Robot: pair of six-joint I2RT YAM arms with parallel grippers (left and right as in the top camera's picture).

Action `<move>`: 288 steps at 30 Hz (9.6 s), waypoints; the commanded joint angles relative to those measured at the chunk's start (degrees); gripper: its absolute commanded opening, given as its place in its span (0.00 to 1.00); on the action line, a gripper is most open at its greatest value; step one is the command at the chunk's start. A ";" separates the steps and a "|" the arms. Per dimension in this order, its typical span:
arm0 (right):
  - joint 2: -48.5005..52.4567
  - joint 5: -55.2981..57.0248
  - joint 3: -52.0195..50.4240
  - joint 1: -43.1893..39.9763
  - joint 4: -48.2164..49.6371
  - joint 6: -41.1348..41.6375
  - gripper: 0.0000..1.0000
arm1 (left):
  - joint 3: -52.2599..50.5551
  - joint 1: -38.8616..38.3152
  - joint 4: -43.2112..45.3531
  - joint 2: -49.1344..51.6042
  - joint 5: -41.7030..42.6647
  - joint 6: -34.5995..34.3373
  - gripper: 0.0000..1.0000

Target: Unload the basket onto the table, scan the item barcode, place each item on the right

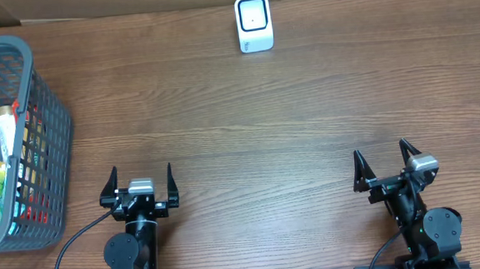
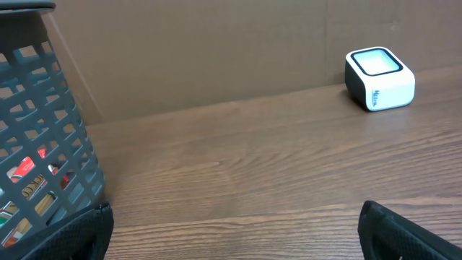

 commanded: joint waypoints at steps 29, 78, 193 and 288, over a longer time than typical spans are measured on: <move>-0.52 0.39 -0.61 -0.24 0.26 0.20 1.00 | -0.22 -0.22 -0.11 -0.61 -0.39 -1.05 1.00; -0.52 0.39 -0.61 -0.24 0.26 0.20 1.00 | 14.86 -0.28 -6.91 7.41 6.75 -16.06 1.00; -0.52 0.39 -0.61 -0.24 0.26 0.20 1.00 | 112.96 36.50 -67.17 121.68 -3.34 -14.64 0.99; -0.52 0.39 -0.61 -0.24 0.26 0.20 1.00 | 133.44 25.11 -65.07 93.15 -2.05 -8.70 0.04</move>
